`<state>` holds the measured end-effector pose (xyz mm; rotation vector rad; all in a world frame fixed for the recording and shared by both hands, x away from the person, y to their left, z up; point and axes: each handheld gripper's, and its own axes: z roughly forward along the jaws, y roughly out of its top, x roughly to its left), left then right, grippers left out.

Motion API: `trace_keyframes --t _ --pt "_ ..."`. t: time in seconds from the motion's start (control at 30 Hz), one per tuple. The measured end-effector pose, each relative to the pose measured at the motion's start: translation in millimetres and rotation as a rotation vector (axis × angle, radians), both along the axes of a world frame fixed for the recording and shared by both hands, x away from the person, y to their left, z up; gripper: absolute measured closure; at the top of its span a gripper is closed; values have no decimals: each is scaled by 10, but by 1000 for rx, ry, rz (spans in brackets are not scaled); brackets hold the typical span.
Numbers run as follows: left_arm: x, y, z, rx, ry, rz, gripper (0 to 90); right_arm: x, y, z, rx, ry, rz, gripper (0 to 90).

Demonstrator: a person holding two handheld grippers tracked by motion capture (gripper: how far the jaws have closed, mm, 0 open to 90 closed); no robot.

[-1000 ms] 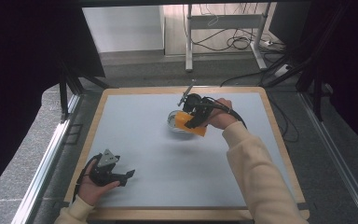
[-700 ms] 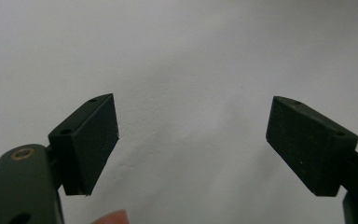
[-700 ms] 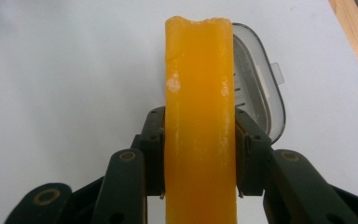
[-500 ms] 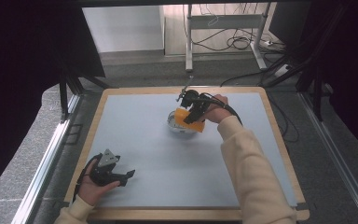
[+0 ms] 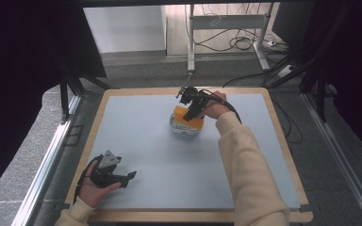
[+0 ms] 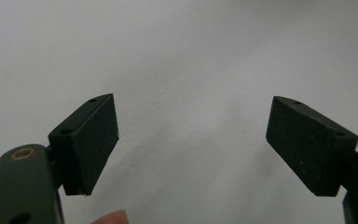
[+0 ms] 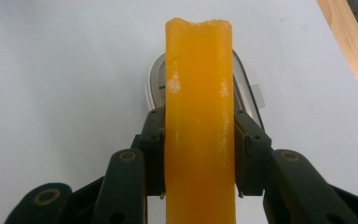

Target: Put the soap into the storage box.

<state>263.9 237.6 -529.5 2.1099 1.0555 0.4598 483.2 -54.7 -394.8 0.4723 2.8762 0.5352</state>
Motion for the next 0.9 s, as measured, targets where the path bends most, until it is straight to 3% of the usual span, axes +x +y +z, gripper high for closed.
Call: trace_keyframes --t 0.2,0.47,0.63,0.9 --pt "-1 3 3 3 1 -2 172 66 13 -15 -3 4 7 617" --pt "4 10 -1 1 3 2 172 175 31 -97 18 11 59 617" --pt "0 11 1 1 2 4 172 240 70 -148 -6 16 63 617" --pt "6 21 -4 -3 3 9 172 348 125 -253 -19 21 117 617"
